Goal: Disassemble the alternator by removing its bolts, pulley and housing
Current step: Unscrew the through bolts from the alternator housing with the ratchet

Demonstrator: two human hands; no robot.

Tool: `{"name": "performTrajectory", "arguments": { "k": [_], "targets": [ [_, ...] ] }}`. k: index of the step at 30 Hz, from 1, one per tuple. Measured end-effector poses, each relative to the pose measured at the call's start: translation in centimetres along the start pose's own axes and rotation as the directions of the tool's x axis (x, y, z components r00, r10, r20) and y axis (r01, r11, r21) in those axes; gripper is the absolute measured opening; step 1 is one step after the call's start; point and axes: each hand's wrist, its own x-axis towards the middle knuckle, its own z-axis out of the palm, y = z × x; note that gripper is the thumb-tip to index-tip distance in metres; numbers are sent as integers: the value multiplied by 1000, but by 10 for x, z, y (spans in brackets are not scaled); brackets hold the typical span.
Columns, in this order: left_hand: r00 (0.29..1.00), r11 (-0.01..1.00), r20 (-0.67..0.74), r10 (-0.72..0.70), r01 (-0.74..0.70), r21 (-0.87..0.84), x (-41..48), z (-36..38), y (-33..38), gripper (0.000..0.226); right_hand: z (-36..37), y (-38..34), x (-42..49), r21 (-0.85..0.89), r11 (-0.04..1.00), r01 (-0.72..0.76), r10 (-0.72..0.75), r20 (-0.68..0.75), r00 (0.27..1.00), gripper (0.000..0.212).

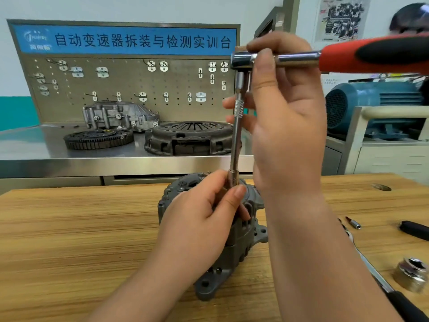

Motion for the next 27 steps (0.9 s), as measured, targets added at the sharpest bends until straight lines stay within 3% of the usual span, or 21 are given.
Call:
{"name": "performTrajectory", "arguments": {
  "k": [3, 7, 10, 14, 16, 18, 22, 27],
  "targets": [
    [1000, 1000, 10, 19, -19, -17, -1, -1, 1, 26, 1, -2, 0, 378, 875, -303, 300, 66, 951, 18],
    [999, 1000, 39, 19, -19, -4, 0, -3, 2, 25, -2, -5, 3, 610, 660, -439, 395, 215, 893, 22],
    [999, 1000, 43, -16, 15, 11, 1, -3, 2, 29, -3, -4, 3, 560, 728, -394, 368, 166, 915, 21],
    [999, 999, 12, -38, 38, 31, 0, -1, 3, 30, 0, -2, -1, 157, 984, -83, 81, 20, 997, 14],
    [999, 998, -3, -49, 49, 27, 0, 0, 3, 26, 1, -2, -2, -2, 997, 73, -73, 50, 996, 14],
    [998, 998, -3, -56, 56, 9, -1, 0, 3, 27, 2, -2, -2, -52, 991, 125, -122, 65, 990, 14],
    [999, 999, 11, -45, 45, -14, -1, -1, 4, 30, 3, -5, -2, 133, 989, -68, 64, 40, 997, 16],
    [998, 999, 66, -22, 25, -39, 0, -4, 4, 25, 1, -6, 0, 501, 798, -335, 296, 159, 942, 22]
  ]
}}
